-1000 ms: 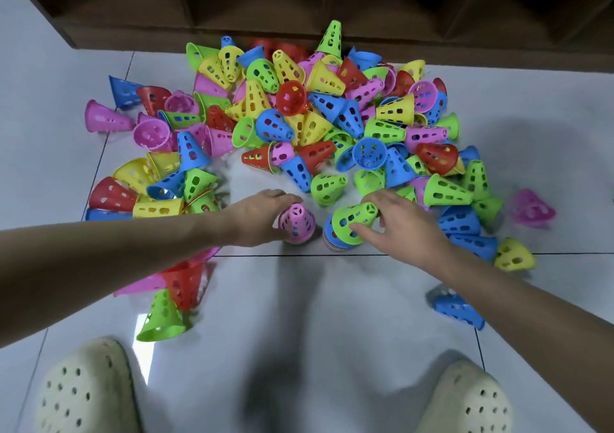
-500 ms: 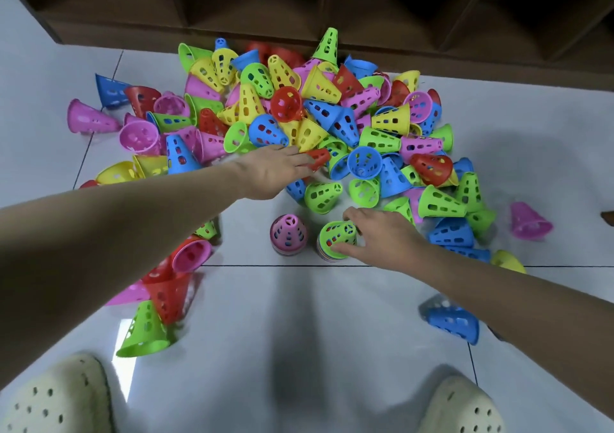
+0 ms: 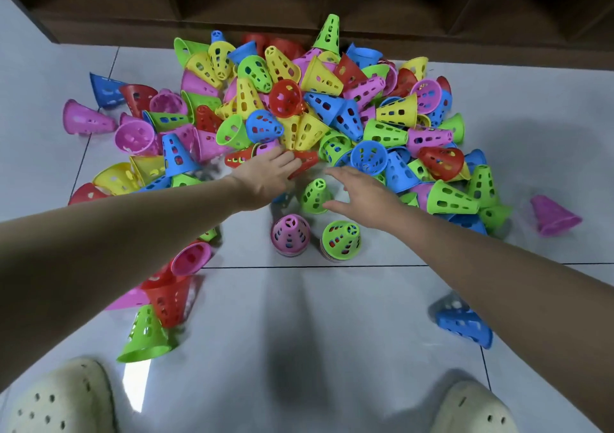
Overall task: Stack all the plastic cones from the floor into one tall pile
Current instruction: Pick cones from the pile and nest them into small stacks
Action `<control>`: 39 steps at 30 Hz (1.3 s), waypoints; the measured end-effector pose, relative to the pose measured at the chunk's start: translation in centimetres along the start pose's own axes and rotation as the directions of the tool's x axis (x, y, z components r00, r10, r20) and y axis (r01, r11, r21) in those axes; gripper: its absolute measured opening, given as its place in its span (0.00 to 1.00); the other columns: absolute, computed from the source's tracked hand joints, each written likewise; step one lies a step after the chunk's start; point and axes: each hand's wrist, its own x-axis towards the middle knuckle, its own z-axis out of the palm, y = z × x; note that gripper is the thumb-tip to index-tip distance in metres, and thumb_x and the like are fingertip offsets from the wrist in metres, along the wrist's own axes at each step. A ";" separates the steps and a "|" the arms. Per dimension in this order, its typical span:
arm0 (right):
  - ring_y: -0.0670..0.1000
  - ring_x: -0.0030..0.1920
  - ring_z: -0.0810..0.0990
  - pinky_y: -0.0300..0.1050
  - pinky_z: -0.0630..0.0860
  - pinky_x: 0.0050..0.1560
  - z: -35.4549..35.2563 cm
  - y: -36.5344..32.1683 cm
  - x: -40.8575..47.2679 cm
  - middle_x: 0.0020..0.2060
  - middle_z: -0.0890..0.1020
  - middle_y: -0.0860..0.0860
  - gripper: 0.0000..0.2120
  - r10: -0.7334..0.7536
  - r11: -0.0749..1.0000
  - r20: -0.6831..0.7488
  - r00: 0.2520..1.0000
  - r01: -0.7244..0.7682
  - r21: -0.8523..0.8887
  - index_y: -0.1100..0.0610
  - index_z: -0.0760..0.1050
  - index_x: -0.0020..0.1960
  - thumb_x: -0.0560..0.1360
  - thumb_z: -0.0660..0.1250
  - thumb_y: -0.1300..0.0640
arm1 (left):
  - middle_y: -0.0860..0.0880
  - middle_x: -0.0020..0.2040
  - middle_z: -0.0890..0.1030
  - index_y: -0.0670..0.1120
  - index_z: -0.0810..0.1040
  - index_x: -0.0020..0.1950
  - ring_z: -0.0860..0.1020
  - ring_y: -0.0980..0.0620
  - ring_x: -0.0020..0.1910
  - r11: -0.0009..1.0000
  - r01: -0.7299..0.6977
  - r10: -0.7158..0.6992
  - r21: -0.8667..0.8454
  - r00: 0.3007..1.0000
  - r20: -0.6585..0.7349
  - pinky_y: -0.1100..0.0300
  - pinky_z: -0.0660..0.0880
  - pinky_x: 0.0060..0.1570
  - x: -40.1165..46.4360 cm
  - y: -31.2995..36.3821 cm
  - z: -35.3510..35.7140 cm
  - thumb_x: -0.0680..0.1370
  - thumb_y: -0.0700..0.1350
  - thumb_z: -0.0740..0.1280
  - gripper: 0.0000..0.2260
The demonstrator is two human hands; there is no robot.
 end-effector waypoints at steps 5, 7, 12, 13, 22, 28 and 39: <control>0.53 0.68 0.73 0.47 0.71 0.60 0.6 -1.3 2.0 0.73 0.70 0.50 0.32 0.007 1.000 0.034 0.999 -0.008 0.018 0.47 0.63 0.77 0.77 0.70 0.46 | 0.43 0.73 0.67 0.49 0.76 0.70 0.65 0.42 0.71 0.996 -0.082 0.081 0.024 0.996 0.037 0.44 0.56 0.75 -1.8 -0.1 1.5 0.82 0.43 0.59 0.17; 0.53 0.67 0.73 0.45 0.69 0.55 0.9 -1.5 2.4 0.70 0.72 0.50 0.29 0.008 0.999 0.052 0.999 -0.005 -0.043 0.47 0.65 0.76 0.78 0.69 0.47 | 0.44 0.71 0.69 0.51 0.79 0.66 0.65 0.42 0.71 0.996 -0.092 0.092 -0.013 0.995 0.043 0.43 0.55 0.75 -2.4 -0.2 1.9 0.82 0.45 0.60 0.15; 0.55 0.65 0.74 0.47 0.71 0.55 1.3 -1.2 2.5 0.67 0.75 0.52 0.22 0.088 0.993 0.060 0.994 -0.083 -0.089 0.49 0.71 0.71 0.78 0.69 0.50 | 0.48 0.56 0.75 0.55 0.82 0.57 0.71 0.45 0.58 0.967 -0.074 0.036 -0.244 0.987 -0.157 0.47 0.66 0.64 -3.5 -0.9 1.8 0.78 0.59 0.66 0.13; 0.55 0.64 0.75 0.45 0.70 0.51 1.3 -1.0 2.4 0.66 0.76 0.52 0.22 0.095 0.992 0.053 0.994 -0.091 -0.088 0.49 0.71 0.71 0.78 0.69 0.51 | 0.48 0.54 0.76 0.54 0.82 0.58 0.72 0.45 0.56 0.949 -0.052 -0.011 -0.312 0.980 -0.199 0.48 0.67 0.61 -3.7 -0.8 1.8 0.77 0.60 0.68 0.15; 0.49 0.41 0.78 0.46 0.77 0.46 1.3 1.1 0.8 0.45 0.79 0.49 0.18 0.214 0.959 -0.037 0.976 -0.202 0.200 0.52 0.78 0.61 0.73 0.75 0.52 | 0.53 0.53 0.75 0.45 0.75 0.65 0.71 0.57 0.51 0.353 0.116 -0.630 -0.928 0.763 -0.144 0.64 0.66 0.52 -6.6 1.7 -3.3 0.82 0.54 0.65 0.17; 0.49 0.38 0.80 0.42 0.75 0.40 -1.4 0.8 -3.9 0.40 0.82 0.51 0.11 0.284 0.854 -0.260 0.923 -0.121 0.506 0.54 0.79 0.53 0.75 0.72 0.50 | 0.52 0.56 0.77 0.45 0.74 0.65 0.73 0.56 0.55 0.277 -0.005 -0.588 -0.961 0.790 -0.174 0.66 0.68 0.58 -7.9 4.0 -5.1 0.83 0.53 0.62 0.15; 0.43 0.47 0.75 0.38 0.75 0.45 -1.0 -0.5 -11.5 0.48 0.77 0.43 0.14 0.187 0.900 -0.423 0.886 0.018 0.436 0.52 0.78 0.60 0.75 0.73 0.54 | 0.55 0.54 0.73 0.44 0.73 0.63 0.70 0.58 0.51 0.293 0.015 -0.629 -0.956 0.756 -0.181 0.71 0.64 0.55 -8.3 4.7 -5.5 0.84 0.54 0.59 0.16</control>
